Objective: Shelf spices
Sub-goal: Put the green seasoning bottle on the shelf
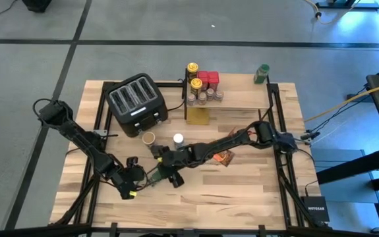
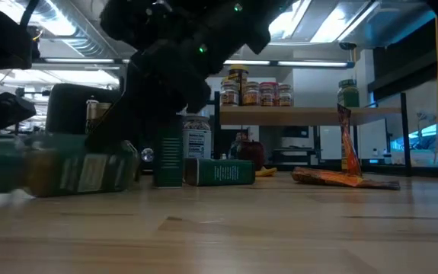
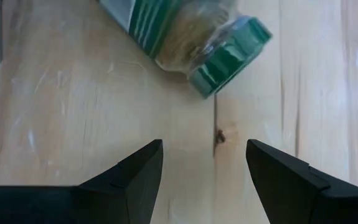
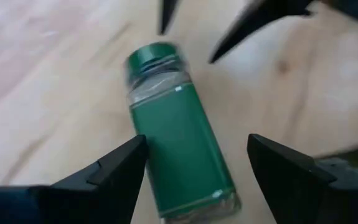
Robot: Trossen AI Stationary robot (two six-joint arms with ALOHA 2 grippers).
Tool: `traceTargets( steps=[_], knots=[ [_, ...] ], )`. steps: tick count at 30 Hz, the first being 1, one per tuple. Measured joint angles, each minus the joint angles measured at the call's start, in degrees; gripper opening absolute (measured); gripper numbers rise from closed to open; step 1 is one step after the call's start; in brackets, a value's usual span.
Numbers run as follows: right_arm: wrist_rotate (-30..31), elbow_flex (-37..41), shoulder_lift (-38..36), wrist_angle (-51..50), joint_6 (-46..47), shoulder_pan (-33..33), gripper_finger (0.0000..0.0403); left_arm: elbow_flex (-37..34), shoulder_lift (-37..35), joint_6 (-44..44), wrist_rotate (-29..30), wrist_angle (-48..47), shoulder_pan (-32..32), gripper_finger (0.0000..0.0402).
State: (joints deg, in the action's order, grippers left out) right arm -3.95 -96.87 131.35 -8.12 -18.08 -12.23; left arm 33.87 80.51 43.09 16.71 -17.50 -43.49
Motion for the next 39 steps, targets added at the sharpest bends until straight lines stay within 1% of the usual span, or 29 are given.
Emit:
traceTargets(
  steps=[4, 13, 19, 22, 26, 28, 33, 37, 39],
  knots=[
    [-0.37, 0.05, 1.96, 0.66, -0.26, -0.24, 0.0285, -0.01, 0.00, 0.31, 0.05, 0.11, -0.06, 0.0224],
    [-0.42, 0.12, 2.10, -0.48, -0.09, -0.09, 0.0285, -0.01, 0.00, 0.48, 0.22, 0.13, -0.04, 0.0224],
    [-0.64, 0.16, 3.85, 1.40, 0.10, -0.11, 0.0283, -0.01, 0.00, 0.46, 0.46, 0.28, -0.04, 0.0224],
    [-0.41, 0.16, 3.85, 1.34, 1.67, -0.11, 0.0264, -0.01, 0.00, 0.44, 0.46, 0.23, -0.04, 0.0224],
    [-0.27, 0.14, 3.85, 1.00, 4.23, -0.17, 0.0200, -0.01, 0.00, 0.02, 0.82, 0.24, -0.04, 0.0224],
    [-1.23, 0.12, 3.85, 0.92, 5.37, -0.17, 0.0200, -0.01, 0.00, 0.32, 0.96, 0.44, -0.10, 0.0224],
    [-5.01, 0.17, 2.84, -1.50, 7.89, -0.77, 0.0200, 2.21, -0.27, 1.55, -1.76, -2.88, -0.34, 0.0224],
    [-5.02, 0.27, 0.35, -5.08, 9.15, -2.18, 0.0200, 4.56, -1.61, 1.07, -1.66, -5.12, -1.14, 0.0224],
    [-3.01, 0.25, -1.54, -7.18, 9.28, -3.19, 0.0200, 5.99, -2.68, 0.02, -0.20, -5.70, -1.89, 0.0224]
  ],
)
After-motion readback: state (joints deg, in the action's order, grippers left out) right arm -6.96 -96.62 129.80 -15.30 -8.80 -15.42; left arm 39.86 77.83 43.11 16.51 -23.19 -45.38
